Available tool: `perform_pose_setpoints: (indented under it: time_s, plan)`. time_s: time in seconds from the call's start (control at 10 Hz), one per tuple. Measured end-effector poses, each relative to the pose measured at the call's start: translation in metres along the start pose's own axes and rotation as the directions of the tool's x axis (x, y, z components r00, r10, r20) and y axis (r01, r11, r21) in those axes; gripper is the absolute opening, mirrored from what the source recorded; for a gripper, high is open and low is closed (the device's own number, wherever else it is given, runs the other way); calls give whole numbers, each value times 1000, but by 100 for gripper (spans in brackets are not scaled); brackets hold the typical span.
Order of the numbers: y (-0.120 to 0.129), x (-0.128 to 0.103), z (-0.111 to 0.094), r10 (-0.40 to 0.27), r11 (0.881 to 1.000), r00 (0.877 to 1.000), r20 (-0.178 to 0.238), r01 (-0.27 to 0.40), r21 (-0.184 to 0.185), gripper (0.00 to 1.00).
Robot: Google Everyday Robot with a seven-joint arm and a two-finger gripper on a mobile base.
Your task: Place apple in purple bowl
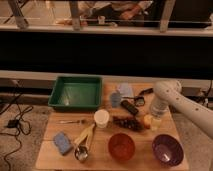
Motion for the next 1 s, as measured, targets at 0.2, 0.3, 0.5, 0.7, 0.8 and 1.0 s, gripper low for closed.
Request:
perform_pose_setpoints:
  time_s: [0.2,0.3,0.5,0.7,0.8,1.0]
  plan:
    - [1,0,0,-7,1000,1000,7,7,-6,80]
    - [2,0,1,-11,1000,1000,10,12,-10,80]
    - [3,0,2,-18,1000,1000,15,19,-18,68]
    - [3,0,2,-20,1000,1000,19,21,-23,49]
    - [3,-1,2,-22,999,1000,22,23,-26,38]
    - [4,-2,3,-28,999,999,24,29,-29,23]
